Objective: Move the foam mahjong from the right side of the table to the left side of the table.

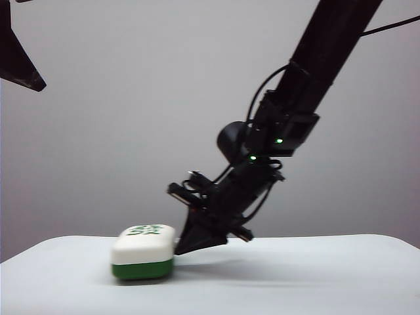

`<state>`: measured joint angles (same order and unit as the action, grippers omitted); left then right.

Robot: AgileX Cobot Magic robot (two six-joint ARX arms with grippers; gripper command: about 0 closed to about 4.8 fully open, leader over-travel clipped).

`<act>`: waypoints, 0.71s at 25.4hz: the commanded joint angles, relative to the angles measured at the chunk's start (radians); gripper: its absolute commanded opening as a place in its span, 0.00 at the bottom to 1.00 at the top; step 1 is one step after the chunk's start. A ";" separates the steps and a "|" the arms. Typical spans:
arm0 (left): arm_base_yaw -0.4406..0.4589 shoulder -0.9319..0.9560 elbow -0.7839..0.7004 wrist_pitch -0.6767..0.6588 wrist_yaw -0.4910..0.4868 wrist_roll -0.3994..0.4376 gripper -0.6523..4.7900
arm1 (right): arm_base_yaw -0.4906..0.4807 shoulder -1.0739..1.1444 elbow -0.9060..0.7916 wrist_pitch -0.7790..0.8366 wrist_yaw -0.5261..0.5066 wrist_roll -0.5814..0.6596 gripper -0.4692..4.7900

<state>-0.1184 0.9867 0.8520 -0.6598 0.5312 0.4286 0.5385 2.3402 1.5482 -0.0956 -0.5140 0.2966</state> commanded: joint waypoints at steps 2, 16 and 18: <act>0.000 -0.005 0.006 -0.057 -0.041 -0.025 0.11 | 0.056 0.014 0.048 0.006 -0.003 0.004 0.08; 0.000 -0.098 0.006 -0.163 -0.240 -0.030 0.11 | 0.105 0.057 0.102 -0.008 0.026 0.036 0.08; 0.000 -0.099 0.006 -0.171 -0.240 -0.041 0.11 | 0.108 0.057 0.103 0.005 0.027 0.045 0.08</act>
<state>-0.1184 0.8894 0.8520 -0.8276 0.2939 0.4011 0.6422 2.4039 1.6455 -0.1169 -0.4892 0.3279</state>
